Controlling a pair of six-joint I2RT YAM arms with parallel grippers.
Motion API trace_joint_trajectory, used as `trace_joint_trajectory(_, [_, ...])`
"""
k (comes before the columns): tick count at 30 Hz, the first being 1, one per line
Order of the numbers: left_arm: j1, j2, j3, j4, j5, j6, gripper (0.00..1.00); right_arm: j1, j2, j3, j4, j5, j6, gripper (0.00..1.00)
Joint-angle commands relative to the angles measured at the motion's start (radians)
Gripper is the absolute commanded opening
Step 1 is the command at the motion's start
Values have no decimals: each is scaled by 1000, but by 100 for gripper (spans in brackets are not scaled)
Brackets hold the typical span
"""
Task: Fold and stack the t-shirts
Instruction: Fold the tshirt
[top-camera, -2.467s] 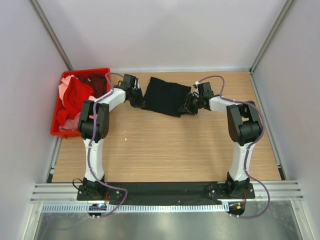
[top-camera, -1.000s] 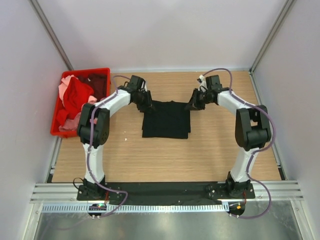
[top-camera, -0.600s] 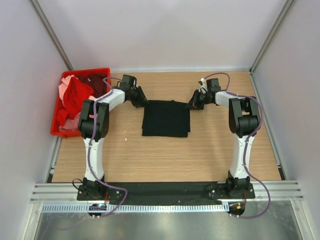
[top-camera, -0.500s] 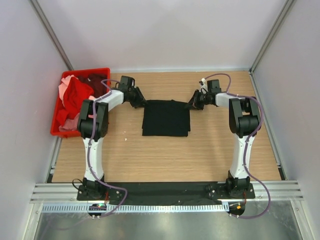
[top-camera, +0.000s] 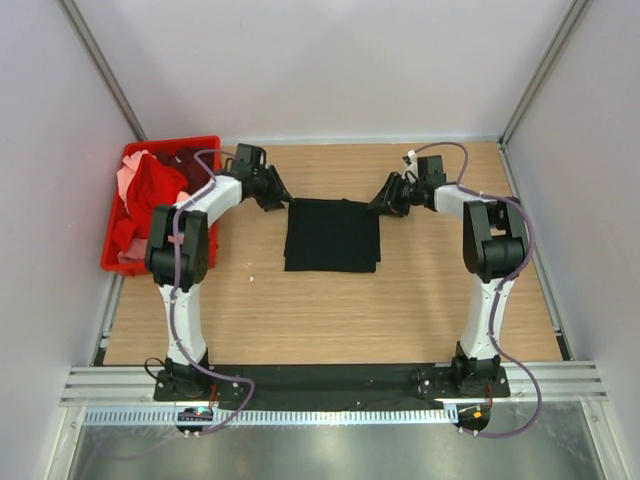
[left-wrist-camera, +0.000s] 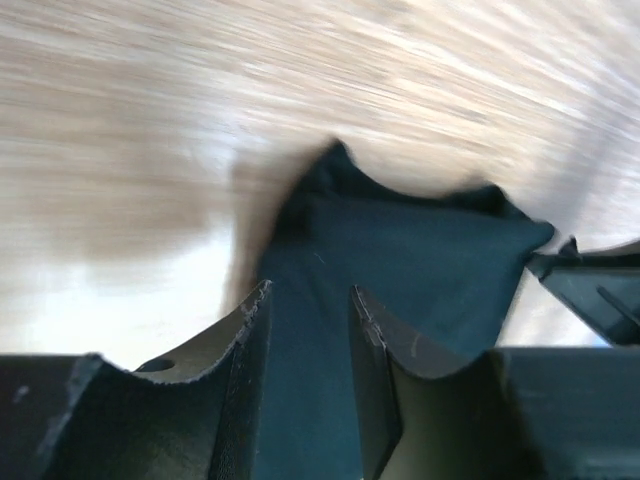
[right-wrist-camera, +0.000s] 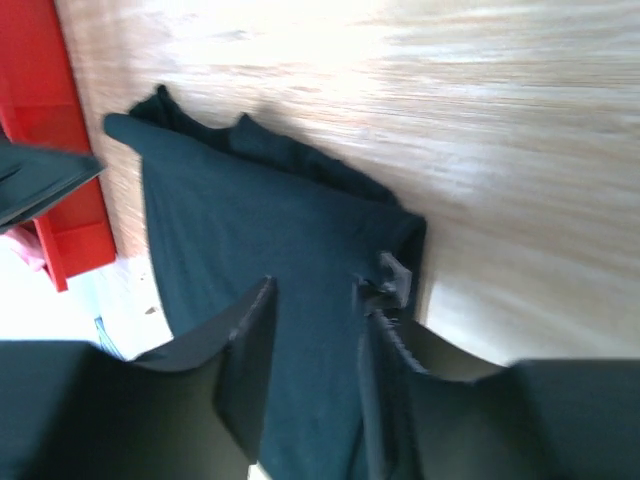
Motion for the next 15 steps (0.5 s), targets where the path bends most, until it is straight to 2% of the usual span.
trace_joint_trajectory(1, [3,-185,32,-86,15,81,39,-9,-138,17,-58,46,3,45])
trace_joint_trajectory(5, [2,-345,-29,-165,42,146,40,-1,-252,12,-257,84,-27,55])
trace_joint_trajectory(9, [-9,-587,-161,-194,53,200,43,23,-397,-69,-374,239,-83,69])
trace_joint_trajectory(10, [-11,-624,-193,-196,70,207,46,25,-417,-84,-397,274,-89,80])
trace_joint_trajectory(12, [-11,-723,-273,-203,101,230,52,26,-467,-135,-412,299,-98,94])
trace_joint_trajectory(13, [-12,-750,-298,-213,114,237,64,28,-483,-149,-420,315,-101,100])
trace_joint_trajectory(15, [-14,-833,-370,-228,131,259,69,34,-513,-179,-438,353,-112,100])
